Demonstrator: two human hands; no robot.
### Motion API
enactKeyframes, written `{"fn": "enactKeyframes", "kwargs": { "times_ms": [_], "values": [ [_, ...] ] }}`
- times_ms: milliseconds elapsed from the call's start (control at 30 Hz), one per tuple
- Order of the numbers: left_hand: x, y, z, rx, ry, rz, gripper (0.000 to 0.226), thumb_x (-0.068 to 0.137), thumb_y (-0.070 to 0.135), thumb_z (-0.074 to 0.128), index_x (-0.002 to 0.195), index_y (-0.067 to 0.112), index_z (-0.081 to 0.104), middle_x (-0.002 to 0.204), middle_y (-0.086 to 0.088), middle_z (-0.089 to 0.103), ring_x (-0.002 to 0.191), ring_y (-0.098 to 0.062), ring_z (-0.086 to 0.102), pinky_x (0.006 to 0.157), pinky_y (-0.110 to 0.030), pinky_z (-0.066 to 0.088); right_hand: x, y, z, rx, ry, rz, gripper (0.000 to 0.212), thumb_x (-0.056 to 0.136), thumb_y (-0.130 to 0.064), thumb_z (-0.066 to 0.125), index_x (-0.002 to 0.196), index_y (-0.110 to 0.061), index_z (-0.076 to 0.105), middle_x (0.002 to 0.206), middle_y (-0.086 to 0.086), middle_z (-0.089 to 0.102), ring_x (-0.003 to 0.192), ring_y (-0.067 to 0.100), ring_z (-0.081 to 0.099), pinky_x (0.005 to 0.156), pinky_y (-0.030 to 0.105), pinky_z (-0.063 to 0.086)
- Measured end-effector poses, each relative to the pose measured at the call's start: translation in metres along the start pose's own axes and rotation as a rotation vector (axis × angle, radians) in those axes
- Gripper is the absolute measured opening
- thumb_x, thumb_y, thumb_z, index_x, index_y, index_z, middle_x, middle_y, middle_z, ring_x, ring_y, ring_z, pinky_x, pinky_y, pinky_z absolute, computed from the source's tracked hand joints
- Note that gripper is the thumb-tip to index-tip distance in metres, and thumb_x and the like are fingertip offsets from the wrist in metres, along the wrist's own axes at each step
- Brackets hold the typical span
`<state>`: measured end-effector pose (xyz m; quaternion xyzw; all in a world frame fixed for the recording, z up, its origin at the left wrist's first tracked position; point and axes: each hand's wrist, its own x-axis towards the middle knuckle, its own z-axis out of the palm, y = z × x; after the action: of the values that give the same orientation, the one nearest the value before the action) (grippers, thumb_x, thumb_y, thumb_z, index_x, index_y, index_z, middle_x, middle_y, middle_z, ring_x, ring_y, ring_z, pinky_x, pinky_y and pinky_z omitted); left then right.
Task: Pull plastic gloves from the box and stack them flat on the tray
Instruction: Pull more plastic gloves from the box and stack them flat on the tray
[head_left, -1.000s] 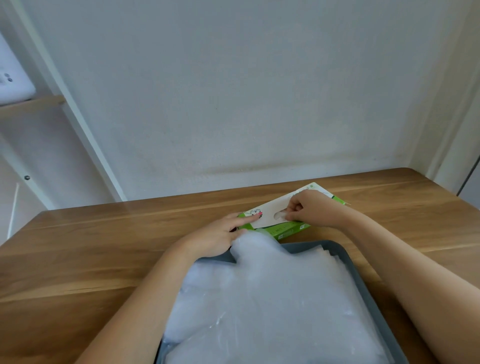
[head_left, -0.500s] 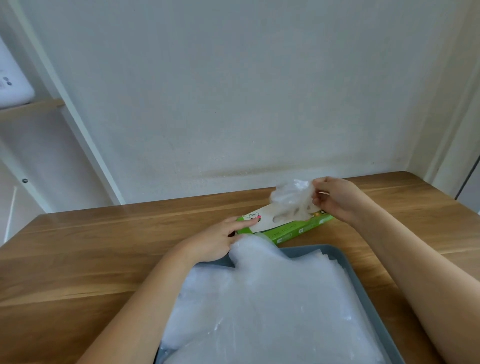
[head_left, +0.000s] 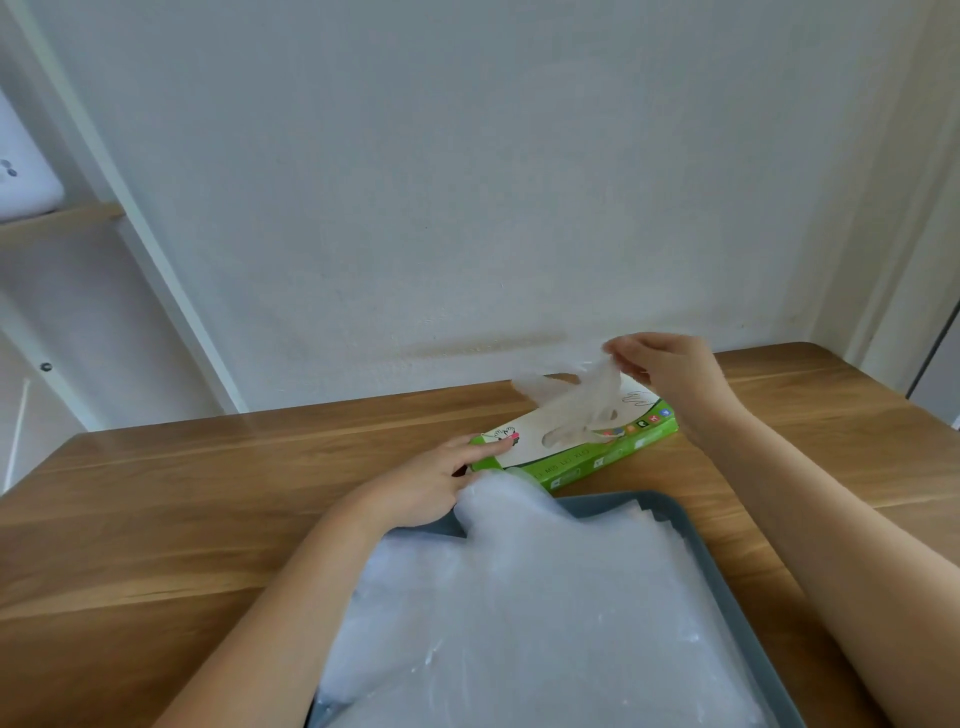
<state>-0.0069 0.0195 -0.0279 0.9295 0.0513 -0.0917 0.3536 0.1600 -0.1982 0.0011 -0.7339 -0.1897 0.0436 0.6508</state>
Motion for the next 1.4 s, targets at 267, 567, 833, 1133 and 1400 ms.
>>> {"fn": "enactKeyframes", "kwargs": {
  "times_ms": [267,567,833,1133,1400],
  "values": [
    [0.001,0.0,0.0,-0.015,0.0,0.011,0.047,0.103,0.021,0.042,0.141,0.048,0.036,0.156,0.012,0.021,0.142,-0.009,0.024,0.115,-0.021,0.019,-0.002,-0.013,-0.004,-0.151,-0.097,0.095,0.058,0.074,-0.062,0.061,0.108,-0.015,0.067,0.094,-0.002,0.067,0.092,0.013,0.061,0.089,0.031,0.048],
    [0.001,0.0,0.0,-0.001,0.002,0.001,0.05,0.103,0.019,0.043,0.141,0.05,0.036,0.157,0.011,0.02,0.144,-0.011,0.022,0.119,-0.028,0.018,-0.006,-0.003,0.012,0.064,0.009,0.174,0.007,0.086,-0.014,0.068,0.08,-0.013,0.072,0.074,-0.002,0.067,0.069,0.01,0.057,0.066,0.02,0.041],
    [0.0,0.002,0.001,0.03,0.005,0.004,0.05,0.103,0.02,0.044,0.141,0.05,0.034,0.158,0.009,0.018,0.144,-0.011,0.022,0.115,-0.021,0.017,-0.004,-0.022,0.004,0.199,-0.013,0.083,0.013,0.09,-0.018,0.063,0.088,-0.011,0.074,0.074,-0.004,0.069,0.07,0.006,0.059,0.072,0.015,0.046],
    [-0.001,0.004,0.001,0.025,0.015,0.005,0.049,0.102,0.018,0.045,0.143,0.044,0.036,0.149,0.017,0.026,0.136,-0.002,0.026,0.103,-0.009,0.018,-0.025,-0.079,0.003,0.31,0.033,-0.378,0.011,0.089,-0.022,0.064,0.09,-0.018,0.074,0.086,-0.01,0.072,0.086,0.001,0.062,0.084,0.018,0.045],
    [-0.003,0.002,-0.004,-0.018,0.041,-0.051,0.039,0.101,0.024,0.047,0.138,0.036,0.047,0.141,0.014,0.045,0.13,-0.005,0.039,0.104,-0.015,0.028,-0.017,-0.065,0.0,0.042,-0.044,-0.125,0.012,0.091,-0.01,0.061,0.088,-0.014,0.072,0.088,0.014,0.069,0.08,0.015,0.06,0.082,0.026,0.053]
  ]
}}
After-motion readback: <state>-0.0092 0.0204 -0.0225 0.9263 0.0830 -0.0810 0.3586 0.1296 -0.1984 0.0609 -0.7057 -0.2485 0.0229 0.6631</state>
